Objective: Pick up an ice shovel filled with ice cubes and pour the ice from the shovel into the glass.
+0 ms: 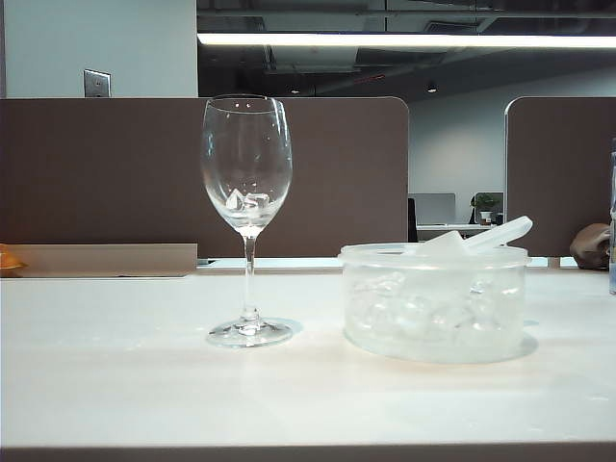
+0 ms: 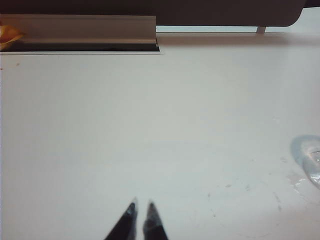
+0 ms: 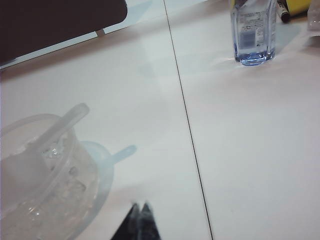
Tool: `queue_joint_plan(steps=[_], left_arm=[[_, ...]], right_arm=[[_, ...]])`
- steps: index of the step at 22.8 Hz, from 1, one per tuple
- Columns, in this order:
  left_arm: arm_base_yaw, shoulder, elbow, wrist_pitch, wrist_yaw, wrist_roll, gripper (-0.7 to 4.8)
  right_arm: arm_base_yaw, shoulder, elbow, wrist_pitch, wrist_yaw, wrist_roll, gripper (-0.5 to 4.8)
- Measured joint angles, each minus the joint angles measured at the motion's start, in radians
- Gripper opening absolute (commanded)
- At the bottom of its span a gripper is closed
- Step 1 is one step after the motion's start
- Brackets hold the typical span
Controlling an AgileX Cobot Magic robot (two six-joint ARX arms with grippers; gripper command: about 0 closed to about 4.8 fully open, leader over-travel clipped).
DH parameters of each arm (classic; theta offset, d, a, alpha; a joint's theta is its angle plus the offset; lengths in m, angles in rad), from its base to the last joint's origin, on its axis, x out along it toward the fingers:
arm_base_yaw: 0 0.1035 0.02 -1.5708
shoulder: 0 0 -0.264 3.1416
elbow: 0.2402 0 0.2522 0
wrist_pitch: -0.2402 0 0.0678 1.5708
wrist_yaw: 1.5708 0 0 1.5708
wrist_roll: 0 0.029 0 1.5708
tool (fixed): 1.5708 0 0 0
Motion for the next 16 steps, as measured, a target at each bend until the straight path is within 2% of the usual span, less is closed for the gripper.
queue_joint_plan(steps=[9,16], left_arm=[[0.0,0.0,0.0,0.0,0.0,0.0,0.29],[0.0,0.0,0.0,0.0,0.0,0.0,0.29]], right_arm=[[0.0,0.0,0.0,0.0,0.002,-0.018,-0.01],[-0.031,0.0,0.0,0.04,0.0,-0.227,-0.01]])
